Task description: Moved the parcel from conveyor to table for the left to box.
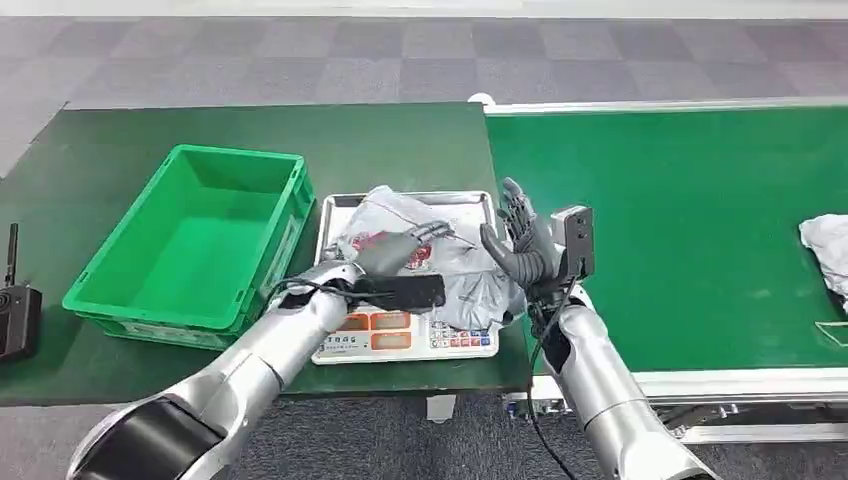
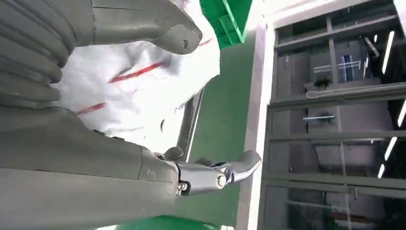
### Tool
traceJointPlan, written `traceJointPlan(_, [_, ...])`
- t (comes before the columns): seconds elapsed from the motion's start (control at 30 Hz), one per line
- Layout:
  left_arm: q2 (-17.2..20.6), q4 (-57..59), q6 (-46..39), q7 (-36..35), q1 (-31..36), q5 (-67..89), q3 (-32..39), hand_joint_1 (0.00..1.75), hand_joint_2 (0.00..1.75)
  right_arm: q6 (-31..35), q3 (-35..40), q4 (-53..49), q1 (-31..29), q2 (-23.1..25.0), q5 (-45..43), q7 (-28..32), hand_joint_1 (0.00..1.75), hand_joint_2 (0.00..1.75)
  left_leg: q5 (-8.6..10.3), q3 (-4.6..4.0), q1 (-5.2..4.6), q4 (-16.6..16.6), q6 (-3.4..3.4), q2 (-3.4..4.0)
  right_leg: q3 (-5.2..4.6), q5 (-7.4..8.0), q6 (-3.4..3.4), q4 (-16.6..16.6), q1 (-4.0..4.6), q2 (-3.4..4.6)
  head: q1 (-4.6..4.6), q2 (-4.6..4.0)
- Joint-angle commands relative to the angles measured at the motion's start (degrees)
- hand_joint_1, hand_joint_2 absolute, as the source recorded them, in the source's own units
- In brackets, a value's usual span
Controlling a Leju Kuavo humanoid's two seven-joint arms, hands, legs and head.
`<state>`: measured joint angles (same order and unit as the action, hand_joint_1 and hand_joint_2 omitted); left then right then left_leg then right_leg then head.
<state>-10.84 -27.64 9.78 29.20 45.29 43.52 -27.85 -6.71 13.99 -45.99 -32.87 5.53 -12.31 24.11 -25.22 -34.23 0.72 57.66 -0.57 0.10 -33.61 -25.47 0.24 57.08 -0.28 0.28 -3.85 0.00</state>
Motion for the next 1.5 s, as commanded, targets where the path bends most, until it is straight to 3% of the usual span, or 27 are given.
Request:
traceJointPlan(0.03, [0.88, 12.01, 8.17, -0.7, 2.43, 3.35, -11.87, 0.0, 1.75, 0.87, 0.23, 1.4, -2.88, 0.37, 0.6, -0.71, 0.0, 1.75, 0.02, 0.13, -0.09, -0.12, 0.03, 0.08, 0.05, 0.01, 0.0, -0.04, -0.08, 0.06, -0.02, 0.0])
traceJointPlan(0.1, [0.94, 12.48, 8.65, -1.46, 2.23, 4.53, -12.96, 0.0, 1.75, 1.11, 0.06, 0.24, -2.6, 0.06, 0.6, -0.98, 0.0, 1.75, 0.0, 0.08, -0.05, -0.06, 0.02, 0.03, 0.06, -0.01, 0.0, -0.01, -0.03, 0.02, 0.0, 0.0])
traceJointPlan(0.13, [1.04, 12.37, 8.92, -1.41, 2.15, 4.03, -12.39, 1.75, 1.75, 1.11, -0.05, -0.15, -2.49, 0.01, 0.48, -1.13, 0.0, 1.75, 0.03, 0.14, -0.08, -0.12, 0.02, 0.05, 0.1, 0.01, 0.01, -0.05, -0.06, 0.05, -0.02, 0.0])
traceJointPlan(0.43, [2.26, 7.27, -0.14, 0.95, 6.37, 2.04, -8.66, 1.75, 1.75, 1.77, -1.43, -3.28, 0.3, -0.98, -0.38, -1.8, 0.0, 1.75, 0.03, 0.21, -0.03, -0.07, 0.02, -0.06, 0.25, 0.01, 0.0, -0.04, -0.02, -0.03, -0.02, 0.0])
traceJointPlan(0.77, [3.31, 3.28, -1.62, 1.75, 7.66, 1.57, -8.07, 1.75, 1.75, 1.46, -2.13, -3.28, 1.16, -1.17, 0.05, -1.53, 0.0, 1.75, 0.09, 0.14, -0.06, -0.07, -0.02, -0.07, 0.09, 0.02, -0.02, 0.01, -0.04, -0.05, -0.02, 0.0])
traceJointPlan(0.93, [8.29, -12.66, 0.92, 0.83, 6.68, 0.98, -8.52, 1.75, 1.75, 0.6, -4.39, -3.16, 2.81, -1.96, -0.53, -0.44, 0.0, 1.75, 0.08, -0.04, 0.01, 0.02, -0.03, -0.13, -0.04, 0.02, -0.03, 0.05, 0.03, -0.1, -0.02, 0.0])
traceJointPlan(1.07, [13.7, -20.55, -5.62, -3.84, 3.62, 4.96, -8.22, 1.75, 1.75, 1.27, -6.25, -5.84, 5.63, -2.65, -0.18, 0.15, 0.0, 1.75, 0.07, 0.0, -0.01, 0.0, -0.03, -0.1, -0.01, 0.01, -0.02, 0.04, 0.0, -0.06, -0.02, 0.0])
traceJointPlan(1.3, [19.2, -20.22, -17.32, -6.75, -1.0, 11.13, -0.19, 1.75, 1.75, 2.16, -8.52, -11.27, 10.37, -2.29, 0.95, -1.28, 0.0, 1.75, 0.05, 0.17, -0.05, -0.17, -0.05, 0.1, 0.06, 0.01, -0.05, -0.04, -0.03, 0.13, 0.0, 0.0])
traceJointPlan(1.37, [21.16, -20.02, -21.16, -8.98, -3.13, 13.47, 2.51, 1.75, 1.75, 2.37, -9.31, -13.6, 12.5, -2.46, 0.97, -1.38, 0.0, 1.75, 0.05, 0.13, -0.06, -0.15, -0.05, 0.05, 0.02, -0.02, -0.07, 0.01, -0.02, 0.09, -0.02, 0.0])
traceJointPlan(1.4, [22.44, -18.68, -25.46, -13.95, -4.07, 18.14, 4.5, 1.75, 1.75, 2.61, -9.78, -14.85, 13.67, -2.58, 1.18, -1.91, 0.0, 1.75, 0.05, 0.15, -0.06, -0.19, -0.06, 0.12, 0.01, -0.01, -0.08, -0.01, -0.02, 0.15, -0.02, 0.0])
traceJointPlan(1.5, [25.56, -14.66, -29.12, -15.99, -7.04, 19.57, 11.33, 1.75, 1.75, 2.43, -10.53, -15.89, 15.39, -2.64, 1.17, -2.3, 0.0, 1.75, 0.06, 0.26, -0.09, -0.32, -0.06, 0.16, 0.07, -0.03, -0.12, -0.07, -0.04, 0.2, -0.02, 0.0])
